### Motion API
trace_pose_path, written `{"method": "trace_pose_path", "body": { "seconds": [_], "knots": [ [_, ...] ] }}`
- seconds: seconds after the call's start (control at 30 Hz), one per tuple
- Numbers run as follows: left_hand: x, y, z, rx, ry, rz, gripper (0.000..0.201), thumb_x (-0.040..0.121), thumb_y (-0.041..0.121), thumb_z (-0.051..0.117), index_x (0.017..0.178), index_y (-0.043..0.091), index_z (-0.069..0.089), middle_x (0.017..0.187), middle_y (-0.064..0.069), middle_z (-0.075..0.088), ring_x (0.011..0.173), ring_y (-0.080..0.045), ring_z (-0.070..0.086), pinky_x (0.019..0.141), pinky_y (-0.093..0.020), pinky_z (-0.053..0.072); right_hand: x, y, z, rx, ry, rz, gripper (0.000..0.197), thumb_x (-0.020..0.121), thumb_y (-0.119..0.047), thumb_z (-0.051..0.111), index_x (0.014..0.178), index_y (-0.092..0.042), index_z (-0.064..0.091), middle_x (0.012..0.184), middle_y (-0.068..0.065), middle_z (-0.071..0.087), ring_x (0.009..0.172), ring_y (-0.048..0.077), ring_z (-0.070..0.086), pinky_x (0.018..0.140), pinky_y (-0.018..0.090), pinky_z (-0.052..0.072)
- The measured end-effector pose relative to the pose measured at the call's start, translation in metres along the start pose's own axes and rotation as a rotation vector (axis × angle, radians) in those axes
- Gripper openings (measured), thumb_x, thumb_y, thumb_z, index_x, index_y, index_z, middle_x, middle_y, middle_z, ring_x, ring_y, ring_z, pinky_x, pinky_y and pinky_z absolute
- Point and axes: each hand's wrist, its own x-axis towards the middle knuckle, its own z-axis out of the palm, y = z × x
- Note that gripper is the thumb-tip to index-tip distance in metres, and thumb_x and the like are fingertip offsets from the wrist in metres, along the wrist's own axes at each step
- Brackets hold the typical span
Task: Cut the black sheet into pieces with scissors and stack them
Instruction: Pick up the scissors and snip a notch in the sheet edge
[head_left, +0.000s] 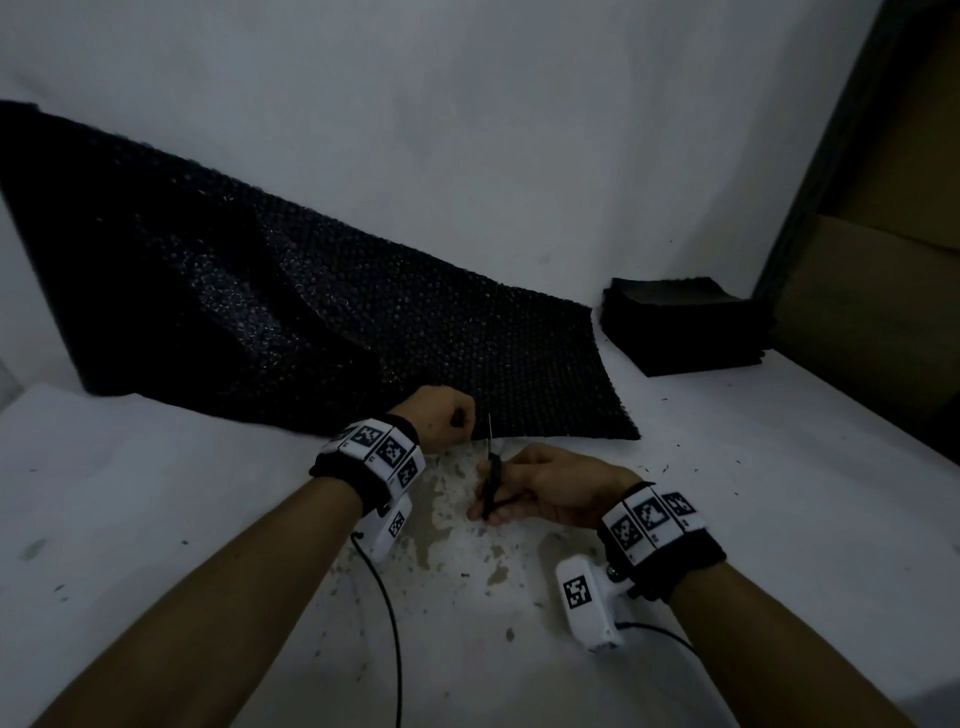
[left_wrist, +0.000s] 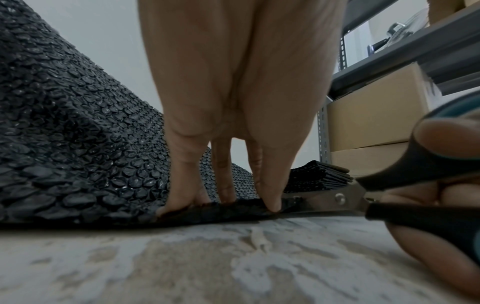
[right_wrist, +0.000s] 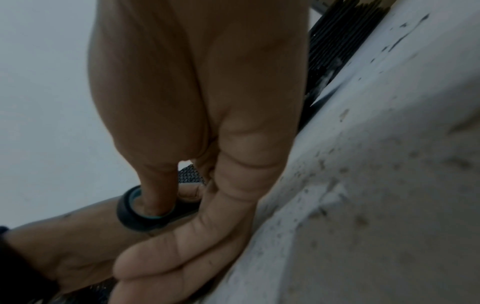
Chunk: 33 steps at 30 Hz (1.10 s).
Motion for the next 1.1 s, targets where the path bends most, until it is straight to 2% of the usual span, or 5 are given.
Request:
{"method": "trace_pose_path", "body": {
  "seconds": [0.13,0.5,0.83,0.93,1.1],
  "knots": [
    [-0.001,0.001,0.000,0.002,0.008,-0.009,0.011,0.095,0.014,0.060,0.087,0.020,0.064,0.103,-0.002,0.066,0.094,-0.020,0.061,0.080,-0.030,0.051,0.002,0.003,0.000,-0.015,0.010,-0.011,0.026,0.100,-0.007,0.054,0.113,0.014,0.063,0.106,0.023,0.071,0.091,0.018,0.073,0.081,0.022,0.056],
    [-0.002,-0.001,0.000,-0.026,0.021,0.004,0.012,0.094,0.012,0.059,0.086,0.021,0.062,0.103,-0.002,0.066,0.095,-0.018,0.061,0.080,-0.028,0.050,0.000,-0.002,0.000,-0.052,0.068,0.028,0.035,0.104,-0.015,0.049,0.111,0.015,0.065,0.106,0.022,0.071,0.090,0.021,0.069,0.080,0.022,0.056],
    [0.001,-0.008,0.001,-0.053,0.054,0.044,0.013,0.094,0.010,0.056,0.088,0.019,0.063,0.091,0.005,0.061,0.082,-0.009,0.055,0.056,-0.005,0.036,0.015,-0.009,-0.005,-0.025,0.095,0.000,0.040,0.098,-0.034,0.060,0.106,0.004,0.069,0.100,0.021,0.073,0.087,0.020,0.070,0.079,0.024,0.056],
    [0.002,-0.009,0.002,-0.049,0.054,0.048,0.013,0.093,0.009,0.056,0.088,0.019,0.063,0.088,0.006,0.060,0.080,-0.010,0.055,0.055,-0.007,0.036,0.022,-0.009,-0.008,-0.049,0.110,-0.015,0.043,0.097,-0.034,0.061,0.103,0.008,0.070,0.097,0.019,0.073,0.081,0.017,0.070,0.076,0.022,0.056],
    [0.005,-0.012,0.004,-0.054,0.047,0.046,0.014,0.093,0.011,0.057,0.085,0.023,0.061,0.093,0.005,0.062,0.089,-0.016,0.060,0.071,-0.021,0.044,0.027,-0.002,-0.011,-0.075,0.115,-0.073,0.030,0.099,-0.022,0.059,0.091,0.004,0.071,0.088,0.017,0.072,0.069,0.014,0.066,0.071,0.021,0.055]
  ]
}}
